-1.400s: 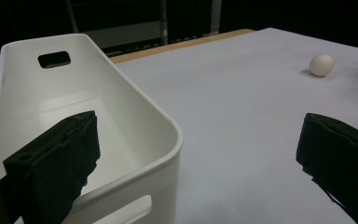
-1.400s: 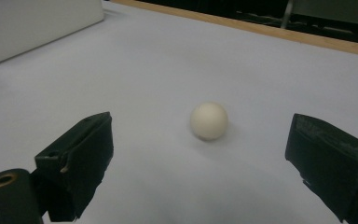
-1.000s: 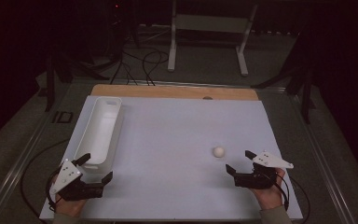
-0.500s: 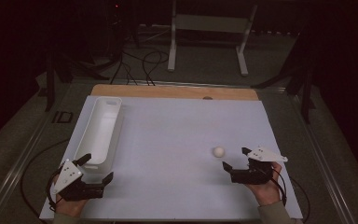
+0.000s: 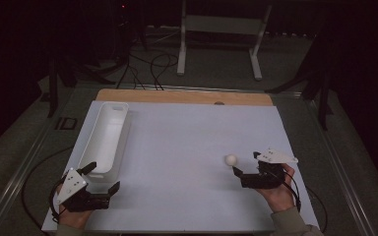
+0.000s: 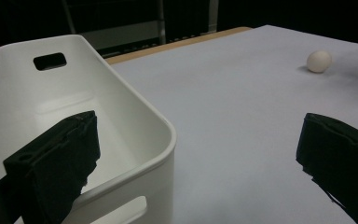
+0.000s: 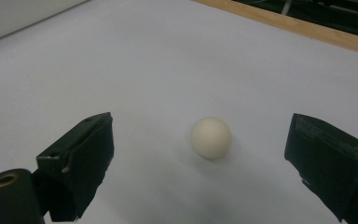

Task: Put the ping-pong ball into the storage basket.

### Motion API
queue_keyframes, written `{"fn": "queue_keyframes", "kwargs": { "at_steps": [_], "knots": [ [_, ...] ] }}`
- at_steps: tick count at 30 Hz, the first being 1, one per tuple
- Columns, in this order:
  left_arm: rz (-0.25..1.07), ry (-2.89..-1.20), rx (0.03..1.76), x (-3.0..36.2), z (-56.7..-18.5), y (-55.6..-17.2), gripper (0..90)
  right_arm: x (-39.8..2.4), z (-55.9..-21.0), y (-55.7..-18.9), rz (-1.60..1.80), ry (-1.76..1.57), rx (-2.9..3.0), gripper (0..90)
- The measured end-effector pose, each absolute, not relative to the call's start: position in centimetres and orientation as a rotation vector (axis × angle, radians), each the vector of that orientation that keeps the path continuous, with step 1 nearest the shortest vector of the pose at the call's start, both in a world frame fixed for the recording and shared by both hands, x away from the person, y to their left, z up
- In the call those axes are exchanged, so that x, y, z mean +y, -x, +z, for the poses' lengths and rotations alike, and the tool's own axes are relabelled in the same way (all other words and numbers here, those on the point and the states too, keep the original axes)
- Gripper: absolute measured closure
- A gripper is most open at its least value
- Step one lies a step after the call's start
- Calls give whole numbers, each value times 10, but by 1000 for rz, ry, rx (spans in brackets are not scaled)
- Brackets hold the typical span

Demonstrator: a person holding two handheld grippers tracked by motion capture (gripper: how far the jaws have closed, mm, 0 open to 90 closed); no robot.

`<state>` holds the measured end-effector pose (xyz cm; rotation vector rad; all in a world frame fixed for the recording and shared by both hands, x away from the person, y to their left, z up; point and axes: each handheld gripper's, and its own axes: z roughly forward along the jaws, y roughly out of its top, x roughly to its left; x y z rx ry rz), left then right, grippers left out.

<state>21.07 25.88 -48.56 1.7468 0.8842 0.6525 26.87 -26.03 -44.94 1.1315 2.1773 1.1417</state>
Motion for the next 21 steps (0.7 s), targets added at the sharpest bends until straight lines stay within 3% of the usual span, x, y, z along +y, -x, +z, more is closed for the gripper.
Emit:
{"fn": "queue_keyframes", "kwargs": {
  "at_steps": [21],
  "knots": [
    [653, -1750, 882, 259, -486, -211, 1, -257, -443, -282, 1043, -1145, 2230, 75]
  ]
}}
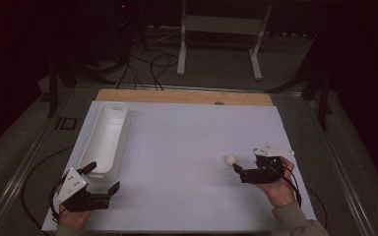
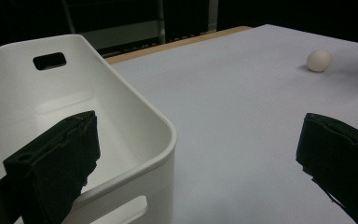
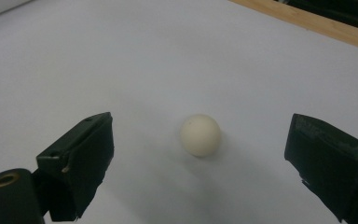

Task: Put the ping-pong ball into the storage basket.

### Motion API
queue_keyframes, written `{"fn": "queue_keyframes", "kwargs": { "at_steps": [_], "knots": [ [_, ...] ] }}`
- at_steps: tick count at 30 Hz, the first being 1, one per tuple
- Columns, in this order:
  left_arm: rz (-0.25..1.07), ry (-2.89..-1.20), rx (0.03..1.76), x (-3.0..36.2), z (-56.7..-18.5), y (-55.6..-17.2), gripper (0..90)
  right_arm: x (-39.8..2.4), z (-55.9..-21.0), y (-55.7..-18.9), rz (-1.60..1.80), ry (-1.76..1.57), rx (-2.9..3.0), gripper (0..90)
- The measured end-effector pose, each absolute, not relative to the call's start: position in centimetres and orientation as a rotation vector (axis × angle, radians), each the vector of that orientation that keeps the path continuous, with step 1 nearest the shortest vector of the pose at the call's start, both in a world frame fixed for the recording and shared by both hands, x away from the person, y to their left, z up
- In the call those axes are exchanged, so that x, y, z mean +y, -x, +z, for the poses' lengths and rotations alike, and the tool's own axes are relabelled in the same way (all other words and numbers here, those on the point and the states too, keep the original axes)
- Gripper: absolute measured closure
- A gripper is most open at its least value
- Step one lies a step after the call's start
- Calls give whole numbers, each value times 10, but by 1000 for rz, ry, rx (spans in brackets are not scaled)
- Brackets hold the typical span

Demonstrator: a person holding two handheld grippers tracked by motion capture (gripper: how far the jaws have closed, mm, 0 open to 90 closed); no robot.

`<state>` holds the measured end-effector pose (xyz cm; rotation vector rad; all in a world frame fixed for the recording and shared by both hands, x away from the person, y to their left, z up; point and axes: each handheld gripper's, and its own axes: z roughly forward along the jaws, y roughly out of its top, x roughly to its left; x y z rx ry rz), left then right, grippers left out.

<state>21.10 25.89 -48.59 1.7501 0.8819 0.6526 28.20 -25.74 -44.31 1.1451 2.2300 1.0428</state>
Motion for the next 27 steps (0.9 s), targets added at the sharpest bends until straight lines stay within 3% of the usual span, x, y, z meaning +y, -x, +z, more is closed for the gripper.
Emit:
{"fn": "queue_keyframes", "kwargs": {
  "at_steps": [27],
  "knots": [
    [655, -1753, 883, 259, -486, -211, 1, -247, -438, -305, 890, -1149, 2331, 75]
  ]
}}
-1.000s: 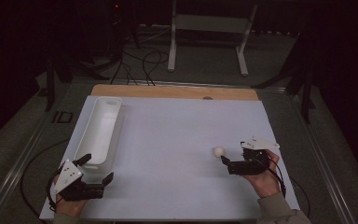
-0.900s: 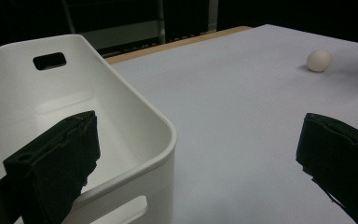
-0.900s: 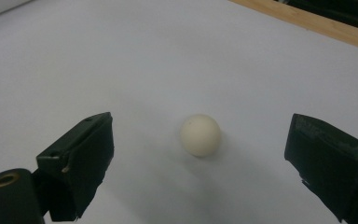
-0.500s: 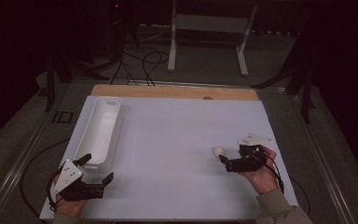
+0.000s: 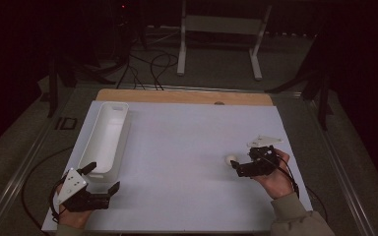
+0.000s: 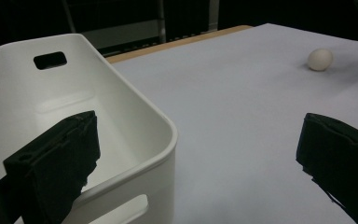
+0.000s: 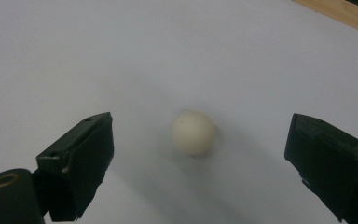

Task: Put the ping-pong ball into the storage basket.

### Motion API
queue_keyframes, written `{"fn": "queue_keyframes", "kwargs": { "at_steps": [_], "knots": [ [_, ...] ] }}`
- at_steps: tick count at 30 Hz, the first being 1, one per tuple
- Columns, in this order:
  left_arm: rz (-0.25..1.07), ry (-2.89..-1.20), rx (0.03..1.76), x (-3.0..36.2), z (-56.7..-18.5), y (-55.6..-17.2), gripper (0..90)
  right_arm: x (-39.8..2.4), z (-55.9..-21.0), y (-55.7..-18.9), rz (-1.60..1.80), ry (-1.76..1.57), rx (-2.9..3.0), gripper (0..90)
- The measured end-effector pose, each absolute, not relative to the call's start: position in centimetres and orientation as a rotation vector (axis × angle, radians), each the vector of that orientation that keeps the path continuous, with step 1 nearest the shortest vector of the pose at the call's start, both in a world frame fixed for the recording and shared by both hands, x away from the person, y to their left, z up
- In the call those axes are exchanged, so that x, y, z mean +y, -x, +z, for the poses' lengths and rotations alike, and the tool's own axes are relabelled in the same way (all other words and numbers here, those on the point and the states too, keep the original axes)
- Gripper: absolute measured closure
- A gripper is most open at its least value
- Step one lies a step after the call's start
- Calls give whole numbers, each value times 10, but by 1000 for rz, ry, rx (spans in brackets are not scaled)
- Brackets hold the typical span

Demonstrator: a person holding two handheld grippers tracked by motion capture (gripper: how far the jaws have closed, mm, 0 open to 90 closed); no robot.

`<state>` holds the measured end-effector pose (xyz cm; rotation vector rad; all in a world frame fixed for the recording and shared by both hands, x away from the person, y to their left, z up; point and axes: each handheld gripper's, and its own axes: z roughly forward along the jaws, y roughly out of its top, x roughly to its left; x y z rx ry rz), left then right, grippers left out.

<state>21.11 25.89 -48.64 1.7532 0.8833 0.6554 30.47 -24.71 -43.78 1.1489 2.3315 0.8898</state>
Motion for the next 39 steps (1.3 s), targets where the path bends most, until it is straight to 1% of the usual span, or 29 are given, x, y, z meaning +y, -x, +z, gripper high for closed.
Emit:
{"fn": "queue_keyframes", "kwargs": {
  "at_steps": [15, 39],
  "knots": [
    [652, -1749, 887, 259, -487, -211, 1, -239, -437, -317, 843, -1136, 2389, 93],
    [645, -1757, 883, 260, -488, -212, 1, -226, -439, -337, 742, -1132, 2474, 94]
  ]
}}
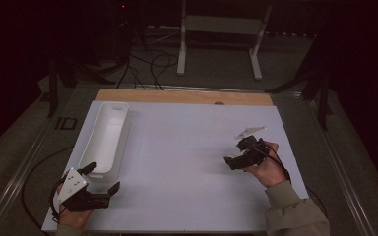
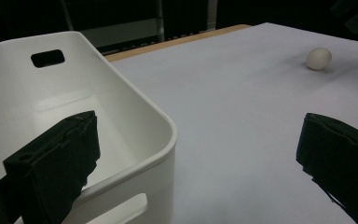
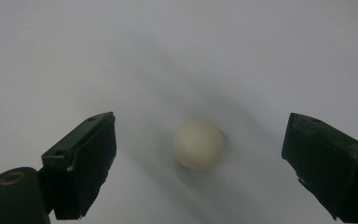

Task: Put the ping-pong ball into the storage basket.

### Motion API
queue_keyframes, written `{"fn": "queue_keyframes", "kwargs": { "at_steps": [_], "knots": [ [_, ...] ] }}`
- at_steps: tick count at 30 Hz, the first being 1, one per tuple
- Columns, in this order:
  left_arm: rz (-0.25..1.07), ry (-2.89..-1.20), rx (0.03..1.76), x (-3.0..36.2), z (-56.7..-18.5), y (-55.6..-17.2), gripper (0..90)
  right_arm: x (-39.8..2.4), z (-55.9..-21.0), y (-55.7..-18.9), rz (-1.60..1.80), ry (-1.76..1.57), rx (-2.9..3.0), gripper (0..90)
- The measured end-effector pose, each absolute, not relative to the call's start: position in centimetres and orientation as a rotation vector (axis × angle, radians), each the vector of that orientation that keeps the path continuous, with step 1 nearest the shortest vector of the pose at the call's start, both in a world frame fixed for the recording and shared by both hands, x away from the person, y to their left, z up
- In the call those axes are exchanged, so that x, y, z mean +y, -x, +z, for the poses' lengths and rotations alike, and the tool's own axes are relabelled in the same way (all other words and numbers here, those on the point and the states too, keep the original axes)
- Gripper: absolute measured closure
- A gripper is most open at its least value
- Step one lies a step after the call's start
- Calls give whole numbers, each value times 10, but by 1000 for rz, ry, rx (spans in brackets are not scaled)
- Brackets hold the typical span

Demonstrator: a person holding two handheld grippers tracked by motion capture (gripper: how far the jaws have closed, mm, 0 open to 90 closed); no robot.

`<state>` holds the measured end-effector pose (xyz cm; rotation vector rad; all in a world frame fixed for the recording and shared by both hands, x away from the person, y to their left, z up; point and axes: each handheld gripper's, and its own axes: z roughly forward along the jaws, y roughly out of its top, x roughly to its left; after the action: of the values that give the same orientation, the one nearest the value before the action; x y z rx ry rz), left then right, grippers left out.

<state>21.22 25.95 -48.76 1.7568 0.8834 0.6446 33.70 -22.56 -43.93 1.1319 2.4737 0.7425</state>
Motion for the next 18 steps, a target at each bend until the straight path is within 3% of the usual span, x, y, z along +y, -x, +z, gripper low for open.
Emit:
{"fn": "queue_keyframes", "kwargs": {
  "at_steps": [18],
  "knots": [
    [644, -1758, 886, 259, -488, -212, 1, -222, -447, -350, 698, -1148, 2512, 95]
  ]
}}
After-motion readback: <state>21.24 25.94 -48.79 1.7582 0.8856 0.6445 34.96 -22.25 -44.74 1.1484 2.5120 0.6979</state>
